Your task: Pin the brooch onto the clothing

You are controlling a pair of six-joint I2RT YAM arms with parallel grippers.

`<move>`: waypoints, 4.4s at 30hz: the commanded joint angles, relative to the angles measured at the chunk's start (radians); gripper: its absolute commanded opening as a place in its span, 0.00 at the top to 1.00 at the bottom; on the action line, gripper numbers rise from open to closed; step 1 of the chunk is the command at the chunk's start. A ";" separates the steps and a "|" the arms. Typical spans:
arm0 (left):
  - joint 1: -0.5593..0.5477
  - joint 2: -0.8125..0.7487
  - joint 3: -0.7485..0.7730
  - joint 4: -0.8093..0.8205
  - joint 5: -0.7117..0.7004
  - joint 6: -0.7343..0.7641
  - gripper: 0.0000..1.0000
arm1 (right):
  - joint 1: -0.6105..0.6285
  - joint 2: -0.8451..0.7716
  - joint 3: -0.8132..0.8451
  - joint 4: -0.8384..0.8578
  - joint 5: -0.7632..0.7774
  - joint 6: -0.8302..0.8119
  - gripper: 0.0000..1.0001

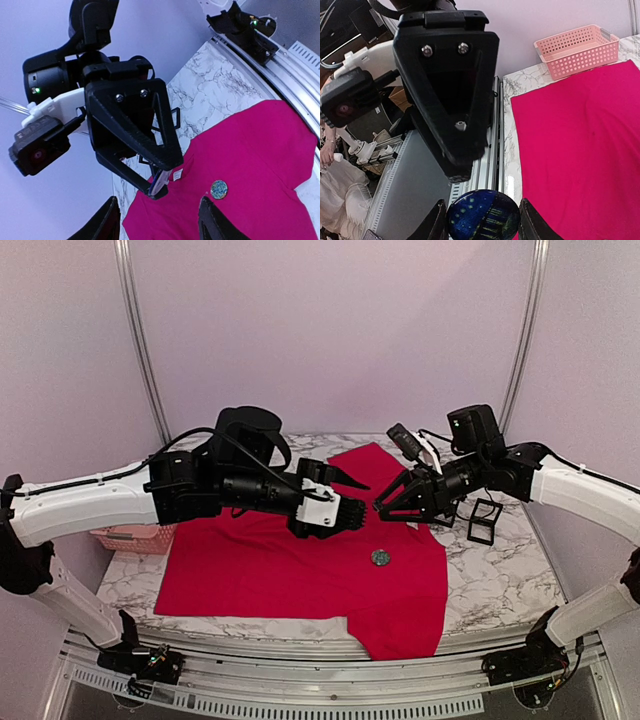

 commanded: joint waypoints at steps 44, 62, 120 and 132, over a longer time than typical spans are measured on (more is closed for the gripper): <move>0.078 0.007 0.080 -0.067 0.203 -1.112 1.00 | 0.051 -0.141 -0.092 0.158 0.200 -0.008 0.52; 0.106 0.001 0.057 0.006 0.250 -1.122 1.00 | 0.051 -0.086 -0.120 0.207 0.131 0.004 0.88; 0.003 -0.019 -0.017 -0.144 -0.096 -0.787 0.89 | 0.280 0.006 0.164 -0.139 0.638 -0.356 1.00; 0.070 -0.065 0.054 0.030 -0.151 -0.823 1.00 | 0.113 -0.156 -0.051 0.197 0.583 -0.174 0.50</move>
